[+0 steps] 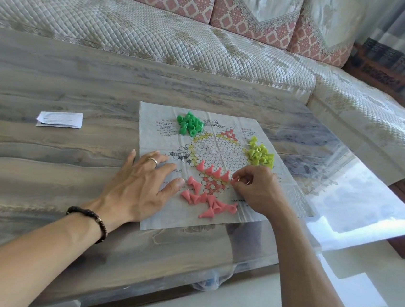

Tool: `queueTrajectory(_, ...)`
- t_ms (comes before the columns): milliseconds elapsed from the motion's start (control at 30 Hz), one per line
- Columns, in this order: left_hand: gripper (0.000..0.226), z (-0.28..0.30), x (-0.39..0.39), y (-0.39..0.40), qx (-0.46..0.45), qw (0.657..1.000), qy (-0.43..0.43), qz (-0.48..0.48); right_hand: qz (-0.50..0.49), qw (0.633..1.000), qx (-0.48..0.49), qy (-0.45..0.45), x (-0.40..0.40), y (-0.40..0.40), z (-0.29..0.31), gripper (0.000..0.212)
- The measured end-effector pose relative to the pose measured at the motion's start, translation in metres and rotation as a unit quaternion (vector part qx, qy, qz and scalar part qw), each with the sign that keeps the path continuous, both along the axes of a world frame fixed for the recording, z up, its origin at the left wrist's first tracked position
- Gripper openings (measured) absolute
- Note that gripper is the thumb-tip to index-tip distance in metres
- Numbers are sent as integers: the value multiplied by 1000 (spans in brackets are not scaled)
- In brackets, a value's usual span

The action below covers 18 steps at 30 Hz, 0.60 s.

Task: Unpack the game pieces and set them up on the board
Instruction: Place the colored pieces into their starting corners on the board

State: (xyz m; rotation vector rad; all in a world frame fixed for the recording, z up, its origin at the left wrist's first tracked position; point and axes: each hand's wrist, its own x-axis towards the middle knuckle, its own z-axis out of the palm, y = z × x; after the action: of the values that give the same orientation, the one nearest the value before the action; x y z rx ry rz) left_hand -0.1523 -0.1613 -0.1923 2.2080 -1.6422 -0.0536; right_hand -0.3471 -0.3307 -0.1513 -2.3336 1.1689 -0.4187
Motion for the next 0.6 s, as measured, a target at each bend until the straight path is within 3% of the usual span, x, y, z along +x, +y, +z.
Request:
queueTrajectory(200,84,0,-1,0,-1,1000,1,-1,-8,1000,11,-2,-3,2,5,14)
queueTrajectory(300,85,1,-1,0,-2,1000,3,2,-62,998,-21,-13,-10,3,13,5)
queueTrajectory(333,85,1,-1,0,-2,1000,2,2,-70,997,-23,-6,-13,4,15,15)
queueTrajectory(433,85,0,0,-1,-5,1000,5,0,-67,996,45,30,-17,15,18,32)
queueTrajectory(600,86,1,0,0,-1,1000,6,-2,-54,990,129,29,-13,28,13,15)
